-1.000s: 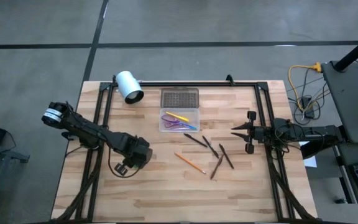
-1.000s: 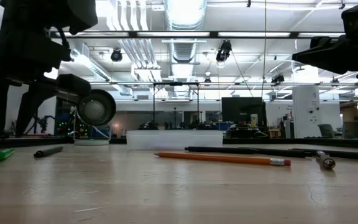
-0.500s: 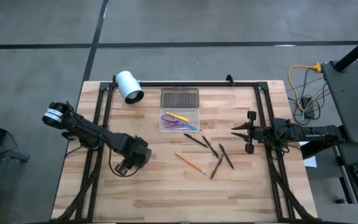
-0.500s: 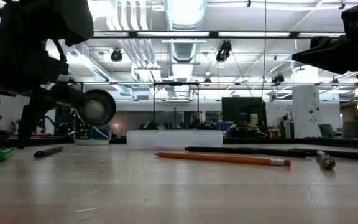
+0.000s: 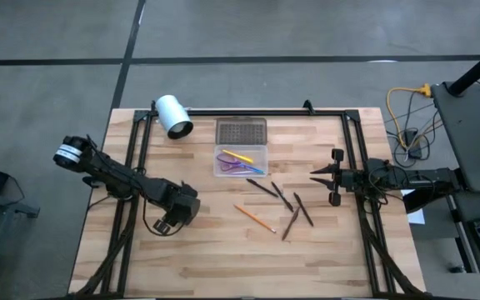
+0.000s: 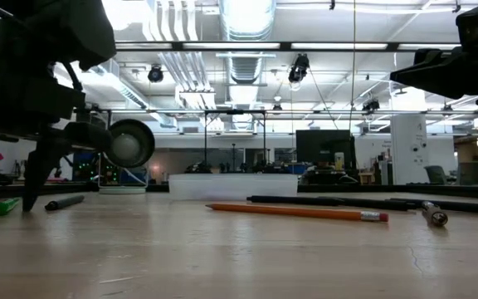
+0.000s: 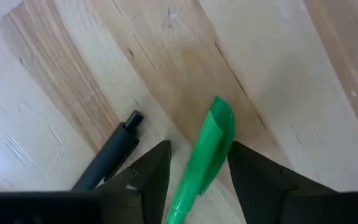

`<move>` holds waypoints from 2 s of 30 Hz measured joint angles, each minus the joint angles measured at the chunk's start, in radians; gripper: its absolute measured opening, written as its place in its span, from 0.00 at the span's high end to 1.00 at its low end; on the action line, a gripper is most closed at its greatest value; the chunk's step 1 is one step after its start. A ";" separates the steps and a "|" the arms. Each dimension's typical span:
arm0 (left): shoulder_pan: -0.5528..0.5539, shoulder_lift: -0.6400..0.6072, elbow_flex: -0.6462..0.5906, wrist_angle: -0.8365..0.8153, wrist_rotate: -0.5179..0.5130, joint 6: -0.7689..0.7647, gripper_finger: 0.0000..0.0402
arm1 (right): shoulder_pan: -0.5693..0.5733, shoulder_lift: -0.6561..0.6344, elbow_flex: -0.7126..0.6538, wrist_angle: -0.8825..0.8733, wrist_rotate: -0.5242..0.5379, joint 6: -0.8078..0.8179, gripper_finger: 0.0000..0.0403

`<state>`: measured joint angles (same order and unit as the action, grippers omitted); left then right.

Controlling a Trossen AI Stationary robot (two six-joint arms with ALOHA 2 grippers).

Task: Pick & place school supplies into a supply box
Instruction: Put the green pen into the supply box

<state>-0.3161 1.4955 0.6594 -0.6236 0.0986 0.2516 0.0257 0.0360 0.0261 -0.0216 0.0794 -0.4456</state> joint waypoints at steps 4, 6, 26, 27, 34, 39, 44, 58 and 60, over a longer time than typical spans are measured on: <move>0.001 0.001 0.007 0.000 -0.007 0.022 0.74 | 0.000 0.000 0.000 0.000 0.000 0.000 0.83; 0.001 0.001 0.010 0.001 -0.014 0.035 0.83 | 0.000 0.000 0.000 0.000 0.000 0.000 0.83; -0.043 0.009 0.127 -0.057 -0.057 0.055 0.94 | 0.000 0.000 0.000 0.000 0.000 0.000 0.83; -0.047 0.007 0.146 -0.076 -0.067 0.055 0.94 | 0.000 0.000 0.000 0.000 0.000 0.000 0.83; -0.055 0.006 0.240 -0.138 -0.162 0.061 0.94 | 0.000 0.000 0.000 0.000 0.000 0.000 0.83; -0.050 0.006 0.271 -0.144 -0.279 0.127 0.94 | 0.000 0.000 0.000 0.000 0.000 0.000 0.83; -0.024 0.023 0.285 -0.099 -0.460 0.177 0.94 | 0.000 0.000 0.000 0.000 0.000 0.000 0.83; 0.104 0.191 0.339 0.339 -0.676 0.361 0.94 | 0.000 0.000 0.000 0.000 0.000 0.000 0.83; 0.121 0.222 0.371 0.381 -0.714 0.378 0.94 | 0.000 0.000 0.000 0.000 0.000 0.000 0.83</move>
<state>-0.1948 1.7176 1.0300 -0.2426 -0.6153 0.6299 0.0257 0.0360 0.0261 -0.0216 0.0795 -0.4454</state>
